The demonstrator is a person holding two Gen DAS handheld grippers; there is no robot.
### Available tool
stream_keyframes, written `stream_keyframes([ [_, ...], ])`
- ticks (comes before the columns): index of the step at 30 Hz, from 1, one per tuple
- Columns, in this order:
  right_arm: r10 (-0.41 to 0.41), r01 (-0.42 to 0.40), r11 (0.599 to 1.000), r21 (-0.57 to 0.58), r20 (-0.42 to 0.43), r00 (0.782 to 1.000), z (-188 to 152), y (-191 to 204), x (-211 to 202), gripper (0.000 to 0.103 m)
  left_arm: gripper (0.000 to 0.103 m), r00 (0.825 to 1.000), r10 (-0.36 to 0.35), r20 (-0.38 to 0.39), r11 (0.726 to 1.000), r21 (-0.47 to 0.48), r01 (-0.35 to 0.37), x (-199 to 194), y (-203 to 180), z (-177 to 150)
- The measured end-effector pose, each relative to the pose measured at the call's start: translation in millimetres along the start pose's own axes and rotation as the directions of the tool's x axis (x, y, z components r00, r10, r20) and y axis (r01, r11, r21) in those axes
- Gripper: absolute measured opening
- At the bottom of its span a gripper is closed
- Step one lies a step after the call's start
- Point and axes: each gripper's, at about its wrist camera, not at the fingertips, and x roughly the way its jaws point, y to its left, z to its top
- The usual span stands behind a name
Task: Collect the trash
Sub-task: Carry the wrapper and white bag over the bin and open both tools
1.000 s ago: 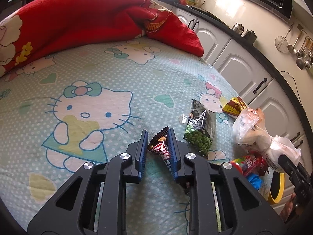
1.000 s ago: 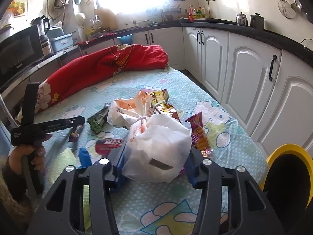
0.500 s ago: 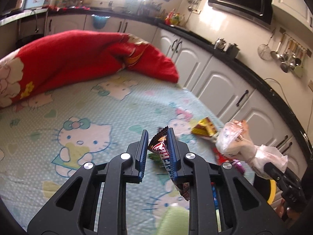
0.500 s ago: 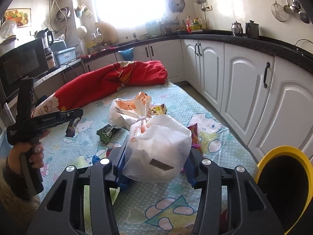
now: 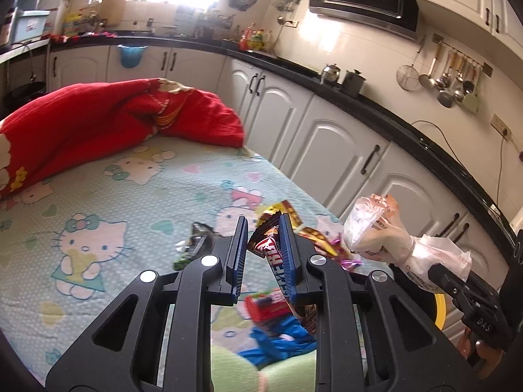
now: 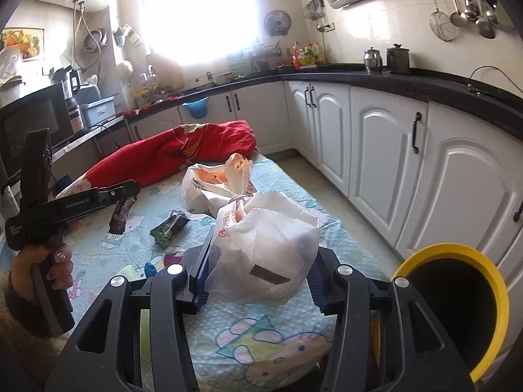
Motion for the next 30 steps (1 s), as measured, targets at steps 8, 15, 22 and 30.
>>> stream_keyframes([
  [8, -0.058, 0.057, 0.998, 0.032, 0.024, 0.998, -2.3, -24.7, -21.1, 0.046, 0.014, 0.999, -0.049, -0.006, 0.998, 0.039, 0.050, 7.8, -35.1, -4.4],
  [15, -0.109, 0.107, 0.993, 0.056, 0.030, 0.994, -4.4, -47.1, -36.2, 0.046, 0.014, 0.996, -0.085, -0.015, 0.994, 0.067, 0.086, 14.0, -61.3, -8.9],
  [22, -0.165, 0.163, 0.984, 0.073, 0.026, 0.986, -10.1, -67.3, -48.8, 0.046, 0.014, 0.991, -0.130, -0.031, 0.986, 0.097, 0.133, 22.9, -90.9, -14.1],
  [30, -0.228, 0.224, 0.969, 0.101, 0.026, 0.973, -17.3, -89.8, -64.2, 0.046, 0.014, 0.982, -0.180, -0.057, 0.973, 0.137, 0.187, 33.3, -127.4, -21.0],
])
